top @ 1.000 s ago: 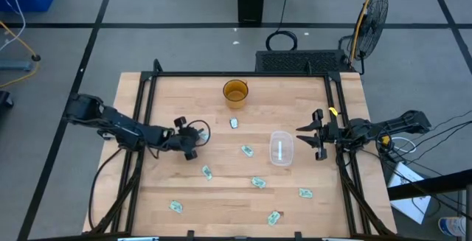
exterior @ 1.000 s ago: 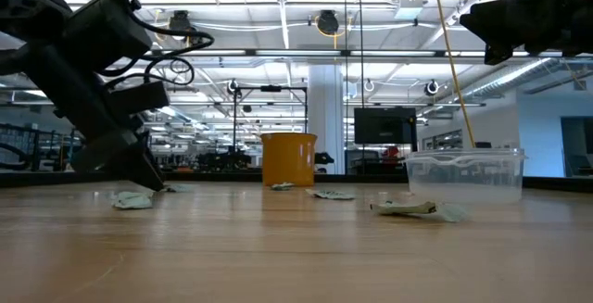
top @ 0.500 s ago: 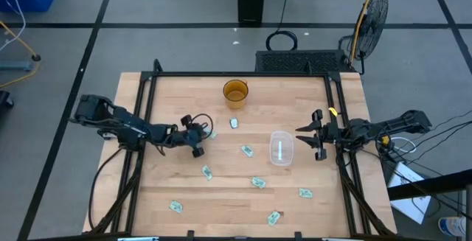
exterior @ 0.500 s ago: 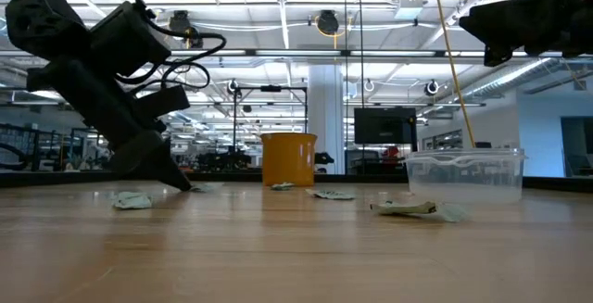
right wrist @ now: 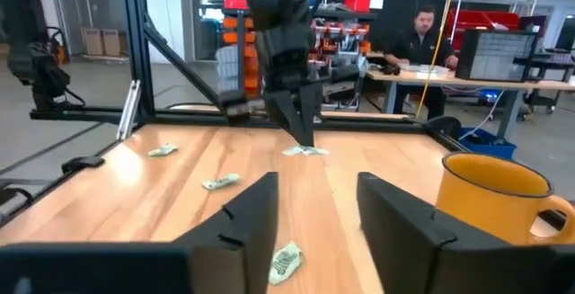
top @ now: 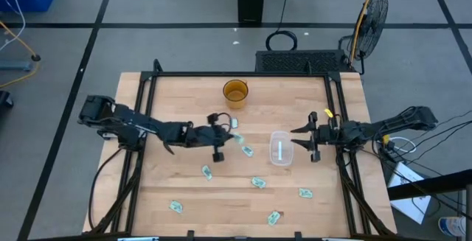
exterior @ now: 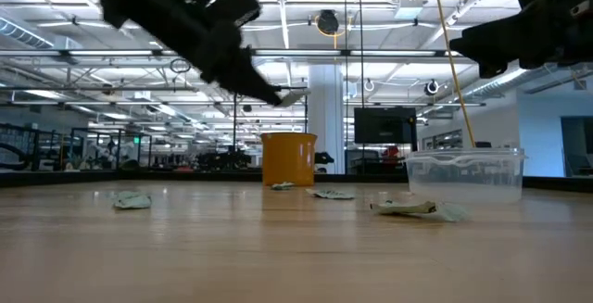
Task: Pick and place Stevia / Truvia into bins
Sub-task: Put the white stevia packet into the transparent bin
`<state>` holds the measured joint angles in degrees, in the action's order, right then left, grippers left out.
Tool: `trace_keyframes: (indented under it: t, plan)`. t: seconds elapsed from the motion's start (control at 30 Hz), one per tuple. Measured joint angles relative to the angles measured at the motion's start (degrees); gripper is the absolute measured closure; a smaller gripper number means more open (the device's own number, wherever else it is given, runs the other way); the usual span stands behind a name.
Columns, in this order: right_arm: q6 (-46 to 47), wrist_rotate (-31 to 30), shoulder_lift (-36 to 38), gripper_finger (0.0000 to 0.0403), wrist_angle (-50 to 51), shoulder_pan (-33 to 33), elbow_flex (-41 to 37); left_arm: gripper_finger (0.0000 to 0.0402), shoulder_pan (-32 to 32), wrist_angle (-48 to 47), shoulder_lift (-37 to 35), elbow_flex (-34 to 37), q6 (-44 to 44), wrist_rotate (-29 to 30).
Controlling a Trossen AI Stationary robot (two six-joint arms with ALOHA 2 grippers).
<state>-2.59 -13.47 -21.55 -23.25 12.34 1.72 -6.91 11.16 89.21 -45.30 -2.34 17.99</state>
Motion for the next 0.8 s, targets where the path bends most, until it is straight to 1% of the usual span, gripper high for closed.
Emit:
trace_keyframes:
  t: [0.13, 0.23, 0.37, 0.53, 0.63, 0.7, 0.73, 0.8]
  plan:
    - [-1.62, 0.00, -5.24, 0.0212, -4.40, 0.03, 0.00, 0.0400, 1.32, 0.02, 6.55, -8.81, -2.04, -7.08]
    - [-4.67, 0.00, -9.18, 0.0195, -5.59, 0.11, 0.00, 0.0401, 2.02, 0.01, 13.18, -15.94, -2.35, -10.67]
    - [-8.99, -0.04, -13.99, 0.0188, -5.28, 0.11, 0.00, 0.0401, 3.44, -0.36, 20.43, -25.04, 0.08, -15.96]
    - [-12.13, -0.03, -18.13, 0.0193, -4.72, 0.13, 0.00, 0.0401, 5.09, -4.58, 26.29, -33.68, 1.24, -23.46]
    - [-14.69, -2.14, -18.61, 0.0196, -5.24, 0.15, 0.00, 0.0401, 5.77, -8.71, 28.30, -37.70, 4.15, -24.16]
    - [-15.14, -3.60, -18.38, 0.0196, -5.48, 0.14, 0.02, 0.0400, 6.17, -12.56, 29.27, -38.99, 4.58, -24.11]
    - [-15.16, -3.43, -18.24, 0.0196, -5.20, 0.13, 0.02, 0.0400, 6.37, -13.41, 29.78, -39.15, 4.48, -24.01]
    - [-15.11, -0.56, -18.34, 0.0196, -5.25, 0.14, 0.02, 0.0401, 6.80, -13.72, 30.20, -39.15, 4.92, -23.98]
